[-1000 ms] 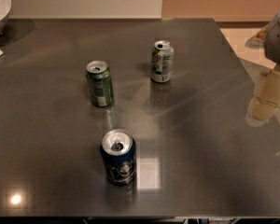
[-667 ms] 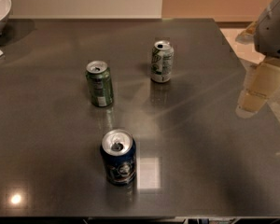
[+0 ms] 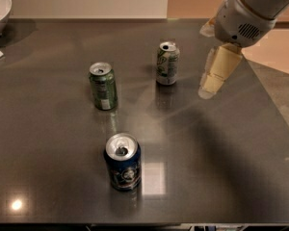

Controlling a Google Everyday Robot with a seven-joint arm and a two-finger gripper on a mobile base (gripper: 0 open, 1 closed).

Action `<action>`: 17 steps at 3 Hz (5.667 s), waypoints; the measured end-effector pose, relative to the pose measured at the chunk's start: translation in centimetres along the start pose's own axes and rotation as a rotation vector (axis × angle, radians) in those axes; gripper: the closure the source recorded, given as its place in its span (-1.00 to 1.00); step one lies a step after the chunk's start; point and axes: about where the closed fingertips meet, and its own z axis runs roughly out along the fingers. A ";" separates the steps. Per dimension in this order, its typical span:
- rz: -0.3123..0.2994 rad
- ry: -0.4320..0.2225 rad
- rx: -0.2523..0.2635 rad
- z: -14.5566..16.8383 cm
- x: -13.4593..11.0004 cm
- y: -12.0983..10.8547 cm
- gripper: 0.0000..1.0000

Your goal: Move green can near 7up can

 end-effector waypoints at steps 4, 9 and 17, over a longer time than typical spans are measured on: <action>-0.109 -0.197 -0.118 8.0 -14.3 -1.9 -1.00; -0.175 -0.132 -0.229 15.2 -19.4 1.2 -0.63; 0.213 -0.061 -0.107 8.7 -4.2 -4.9 1.00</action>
Offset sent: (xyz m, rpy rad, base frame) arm 0.0486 0.1285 0.0059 0.2374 0.0303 0.1867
